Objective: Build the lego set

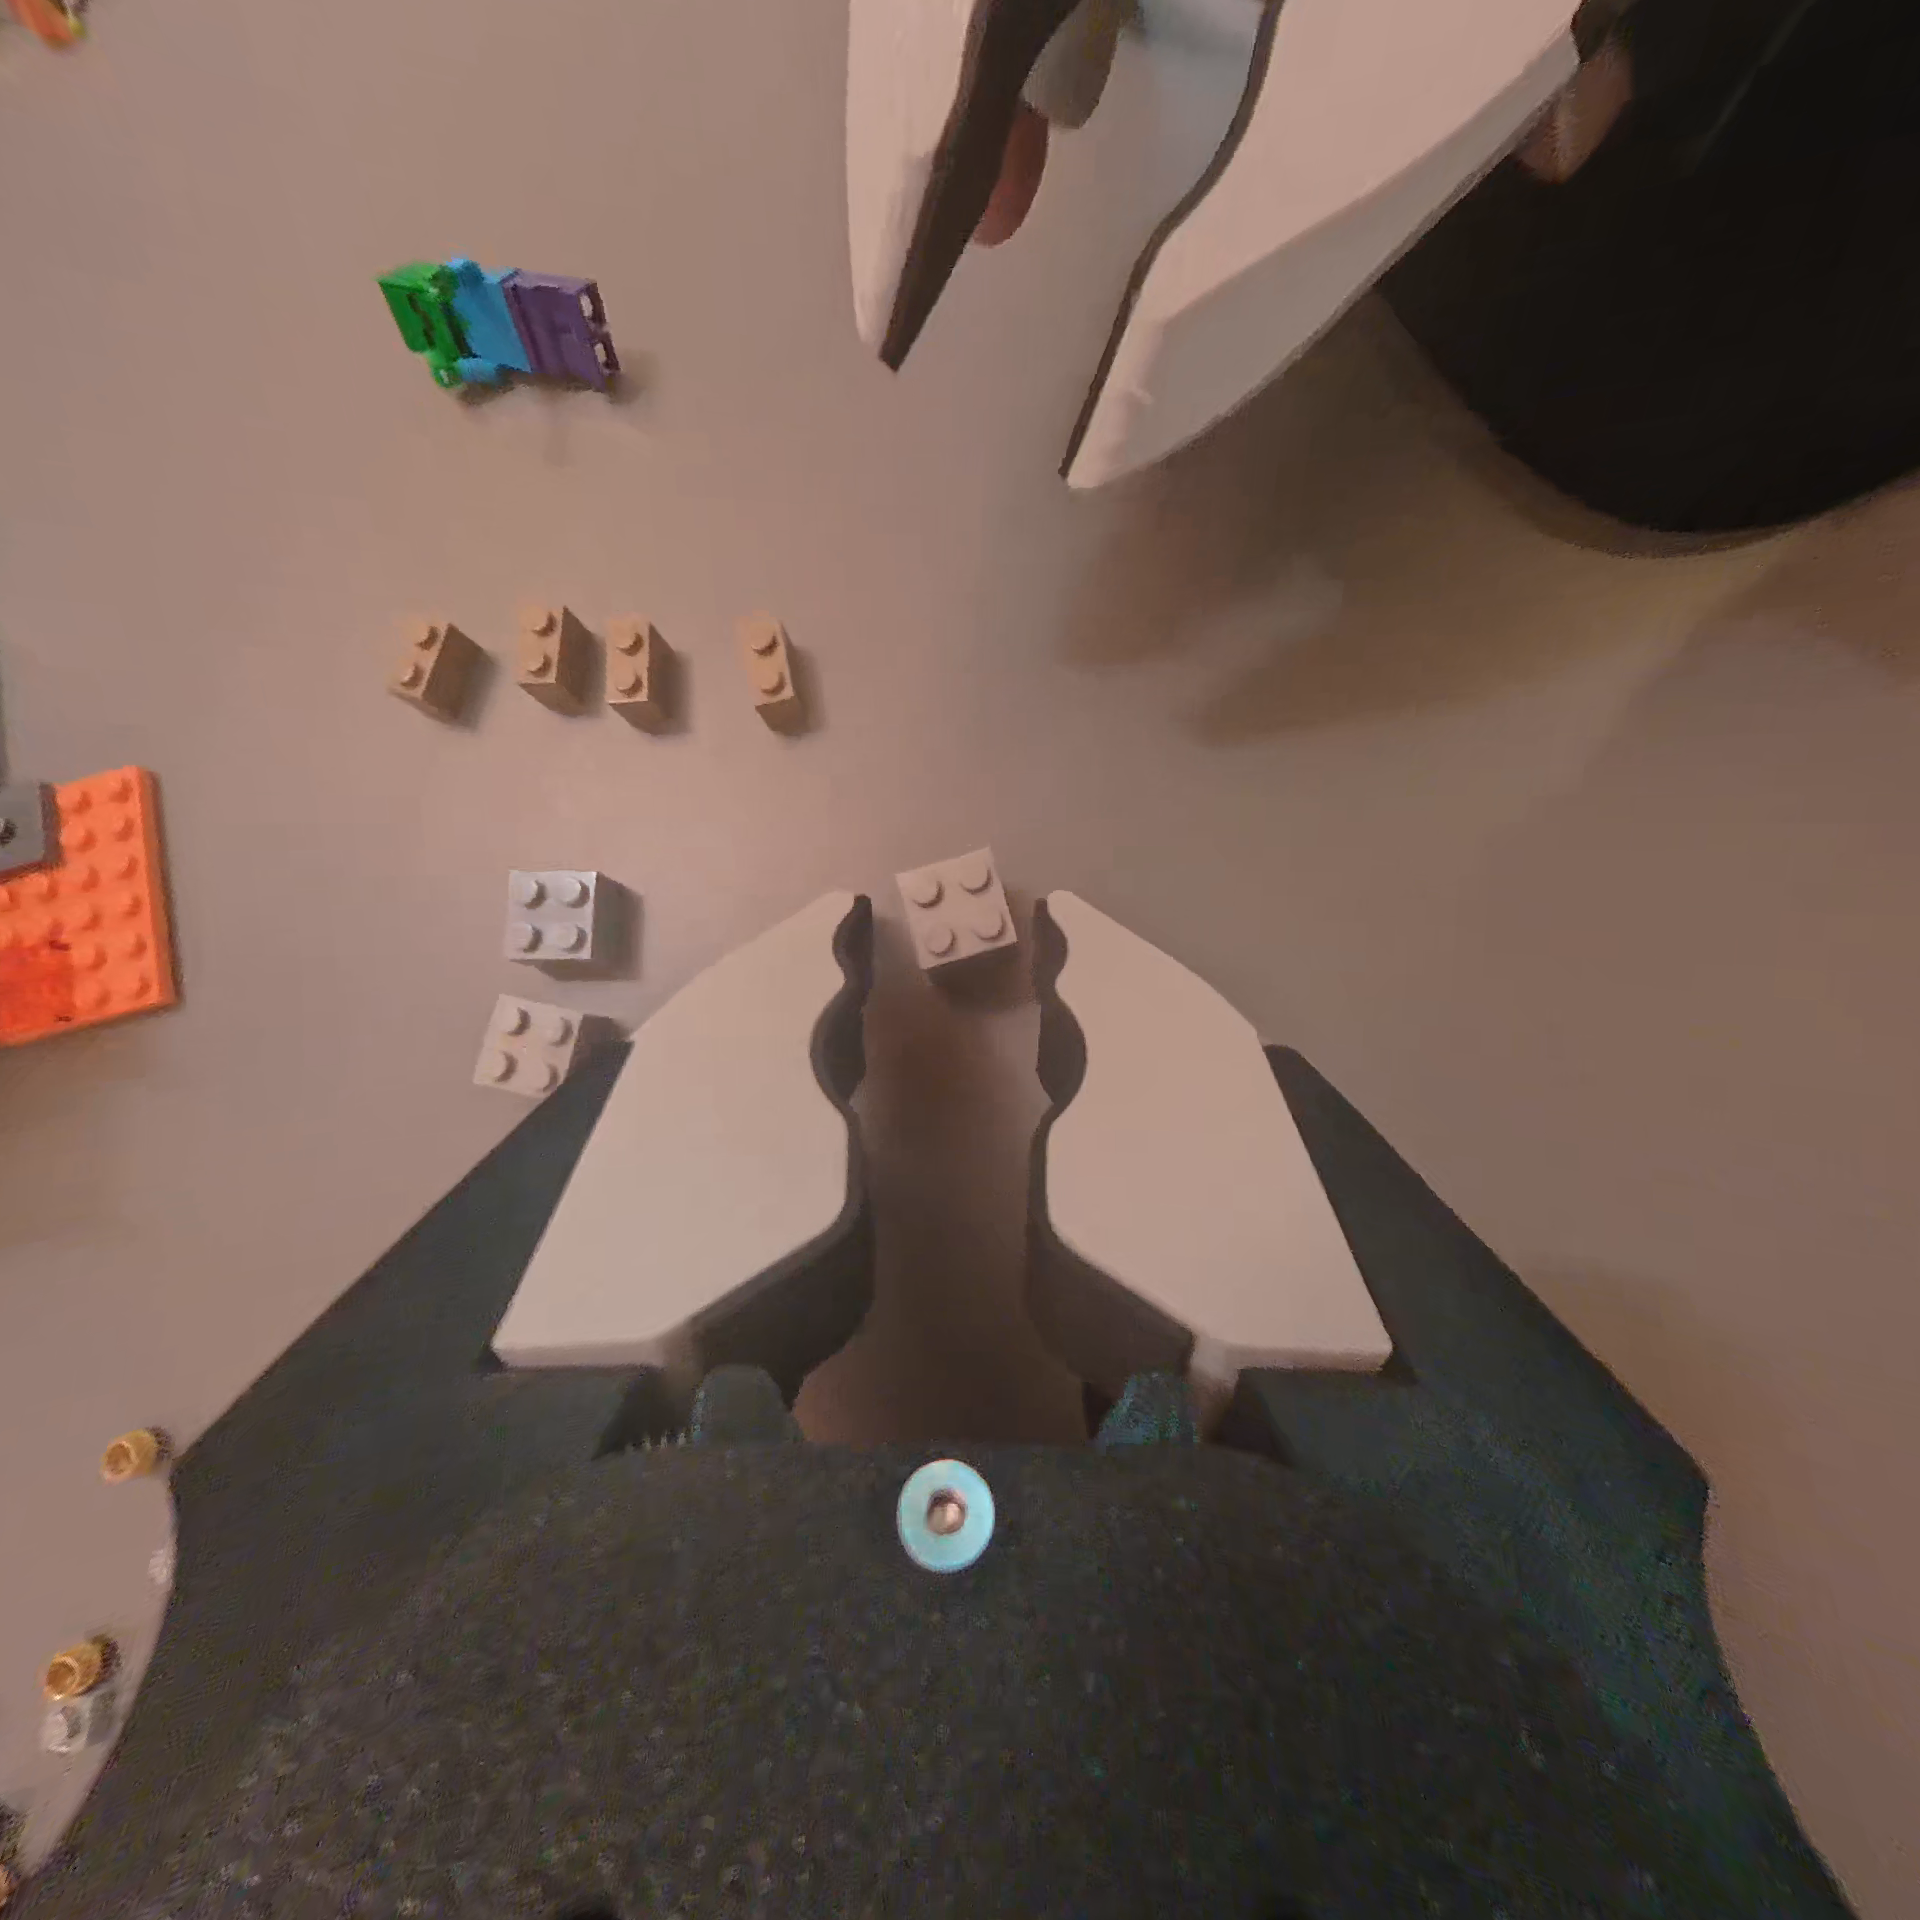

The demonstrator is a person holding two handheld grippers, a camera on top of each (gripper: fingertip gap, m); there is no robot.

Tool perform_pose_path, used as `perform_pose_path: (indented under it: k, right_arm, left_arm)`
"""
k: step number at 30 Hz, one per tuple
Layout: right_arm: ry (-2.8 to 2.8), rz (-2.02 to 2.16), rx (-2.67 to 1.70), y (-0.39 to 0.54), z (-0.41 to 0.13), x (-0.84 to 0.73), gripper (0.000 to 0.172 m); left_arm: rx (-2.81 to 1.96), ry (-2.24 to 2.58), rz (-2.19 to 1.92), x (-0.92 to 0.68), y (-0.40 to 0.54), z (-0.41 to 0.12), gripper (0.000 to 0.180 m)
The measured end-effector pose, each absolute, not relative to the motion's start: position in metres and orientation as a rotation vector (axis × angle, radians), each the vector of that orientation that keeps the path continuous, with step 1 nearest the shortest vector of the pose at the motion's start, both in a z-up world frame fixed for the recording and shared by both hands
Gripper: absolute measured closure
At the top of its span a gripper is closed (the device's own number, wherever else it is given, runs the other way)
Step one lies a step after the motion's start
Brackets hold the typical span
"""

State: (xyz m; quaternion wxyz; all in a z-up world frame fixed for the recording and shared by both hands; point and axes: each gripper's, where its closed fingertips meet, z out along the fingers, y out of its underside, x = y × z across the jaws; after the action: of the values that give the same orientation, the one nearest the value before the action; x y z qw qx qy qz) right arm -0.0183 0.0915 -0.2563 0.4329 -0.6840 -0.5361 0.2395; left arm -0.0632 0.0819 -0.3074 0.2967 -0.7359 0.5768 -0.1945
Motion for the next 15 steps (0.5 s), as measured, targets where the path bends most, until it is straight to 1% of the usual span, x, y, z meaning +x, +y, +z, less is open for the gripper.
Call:
perform_pose_path:
  k: [3,9,11,15]
  right_arm:
    - [-1.308,0.608,-1.706,0.093,-0.255,-0.015,0.147]
    - [-1.303,0.614,-1.696,0.09,-0.254,-0.012,0.147]
    - [-1.306,0.625,-1.682,0.088,-0.253,-0.014,0.148]
    - [-1.343,0.654,-1.575,0.076,-0.243,-0.02,0.147]
  left_arm:
    - [-1.982,1.518,-0.516,-0.062,0.081,-0.308,0.16]
    - [-1.974,1.525,-0.505,-0.062,0.08,-0.308,0.163]
    - [-1.974,1.488,-0.628,-0.059,0.077,-0.305,0.163]
    - [-1.948,1.362,-0.936,-0.05,0.072,-0.28,0.163]
